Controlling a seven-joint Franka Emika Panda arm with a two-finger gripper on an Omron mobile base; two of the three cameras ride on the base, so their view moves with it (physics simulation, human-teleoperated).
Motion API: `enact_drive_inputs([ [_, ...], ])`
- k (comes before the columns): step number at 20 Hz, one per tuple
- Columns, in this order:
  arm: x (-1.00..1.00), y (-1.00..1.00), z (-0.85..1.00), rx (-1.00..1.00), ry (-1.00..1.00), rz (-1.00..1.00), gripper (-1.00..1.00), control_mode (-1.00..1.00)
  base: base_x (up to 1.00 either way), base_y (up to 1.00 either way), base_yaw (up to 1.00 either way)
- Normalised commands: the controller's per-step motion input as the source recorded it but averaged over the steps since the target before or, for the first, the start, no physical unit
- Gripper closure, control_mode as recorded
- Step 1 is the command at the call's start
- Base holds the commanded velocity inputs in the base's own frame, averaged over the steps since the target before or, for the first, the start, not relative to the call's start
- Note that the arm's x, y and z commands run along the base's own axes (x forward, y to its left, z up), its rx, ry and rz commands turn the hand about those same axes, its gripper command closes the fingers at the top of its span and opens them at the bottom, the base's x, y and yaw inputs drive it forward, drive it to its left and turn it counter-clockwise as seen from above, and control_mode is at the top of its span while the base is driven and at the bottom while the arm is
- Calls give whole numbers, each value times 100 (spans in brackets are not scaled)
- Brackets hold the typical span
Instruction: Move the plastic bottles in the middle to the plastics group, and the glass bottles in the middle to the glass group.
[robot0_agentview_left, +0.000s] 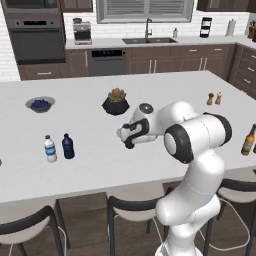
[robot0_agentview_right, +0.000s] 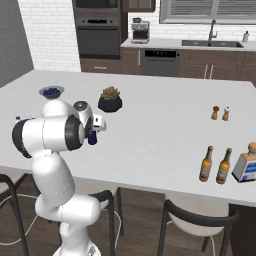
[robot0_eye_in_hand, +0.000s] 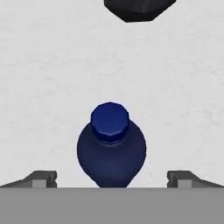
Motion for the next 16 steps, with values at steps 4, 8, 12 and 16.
enact_drive_inputs([
  [4, 20, 0, 0, 0, 0, 0, -100, -100, 0, 0, 0],
  [8, 8, 0, 0, 0, 0, 0, -100, -100, 0, 0, 0],
  [12, 3, 0, -1, 0, 0, 0, -100, -100, 0, 0, 0],
  [16, 0, 0, 0, 0, 0, 0, -100, -100, 0, 0, 0],
])
